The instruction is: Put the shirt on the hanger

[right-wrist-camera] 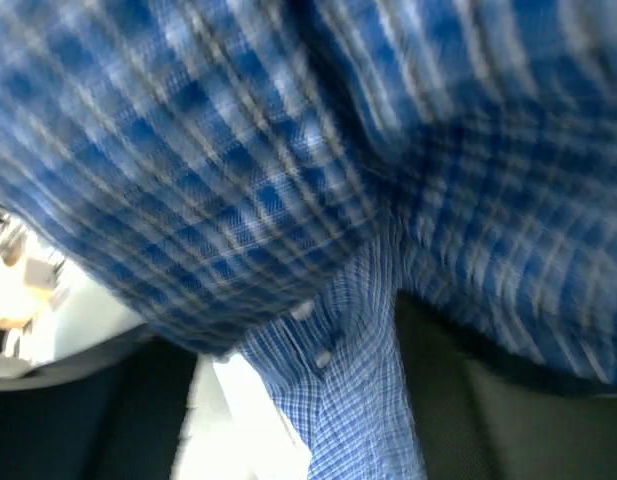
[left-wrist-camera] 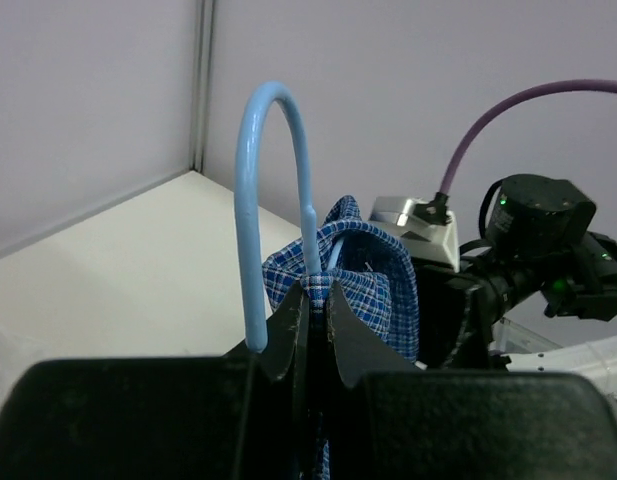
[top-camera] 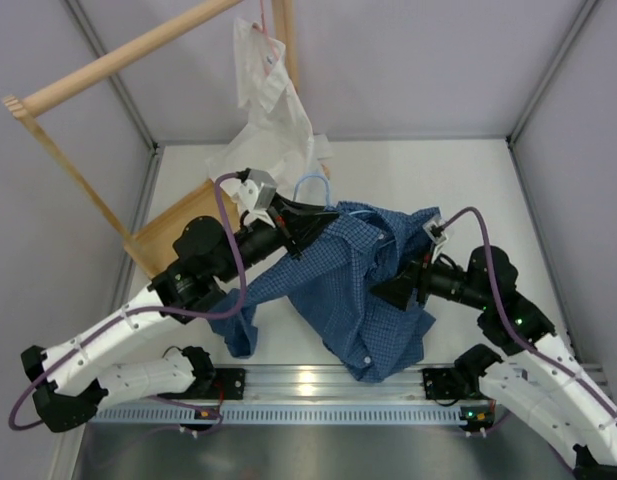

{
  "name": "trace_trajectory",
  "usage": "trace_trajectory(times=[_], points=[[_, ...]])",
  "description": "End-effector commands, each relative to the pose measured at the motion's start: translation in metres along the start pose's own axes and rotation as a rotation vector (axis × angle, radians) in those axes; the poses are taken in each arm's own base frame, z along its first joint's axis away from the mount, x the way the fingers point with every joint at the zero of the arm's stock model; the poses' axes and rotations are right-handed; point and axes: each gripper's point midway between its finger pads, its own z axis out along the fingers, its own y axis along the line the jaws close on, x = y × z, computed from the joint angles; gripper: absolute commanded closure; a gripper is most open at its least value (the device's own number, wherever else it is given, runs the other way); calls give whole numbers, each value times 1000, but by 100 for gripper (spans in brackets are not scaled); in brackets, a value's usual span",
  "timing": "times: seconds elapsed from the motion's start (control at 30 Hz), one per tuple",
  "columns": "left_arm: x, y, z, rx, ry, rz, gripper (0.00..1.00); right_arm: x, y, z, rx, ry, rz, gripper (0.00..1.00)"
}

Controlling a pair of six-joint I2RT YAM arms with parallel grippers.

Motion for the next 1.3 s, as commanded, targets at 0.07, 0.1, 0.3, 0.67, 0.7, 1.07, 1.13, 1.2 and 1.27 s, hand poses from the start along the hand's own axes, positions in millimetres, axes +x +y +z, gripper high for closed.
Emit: trace_trajectory(times=[0.07, 0.1, 0.3, 0.67, 0.7, 1.07, 1.13, 1.2, 1.27], points=[[-33, -15, -16, 84, -97, 155, 100, 9, 16, -50, 39, 20, -182, 21], [-29, -14, -17, 89, -79, 189, 100, 7, 30, -64, 7, 10, -223, 21], [16, -40, -22, 293, 83, 225, 100, 3, 85, -127, -113, -11, -464, 18], [55, -98, -28, 699, 216, 113, 100, -82, 130, -77, -296, -82, -512, 28], [57, -99, -28, 707, 221, 112, 100, -85, 136, -75, -335, -86, -513, 30], [79, -101, -22, 735, 286, 71, 100, -108, 152, -31, -546, -113, -445, 46], [79, -100, -20, 730, 287, 69, 100, -106, 152, -26, -556, -106, -432, 49], [79, -98, -17, 715, 288, 64, 100, -105, 151, -22, -563, -104, -426, 51], [77, -96, -14, 698, 281, 64, 100, -102, 152, -18, -568, -97, -427, 59]])
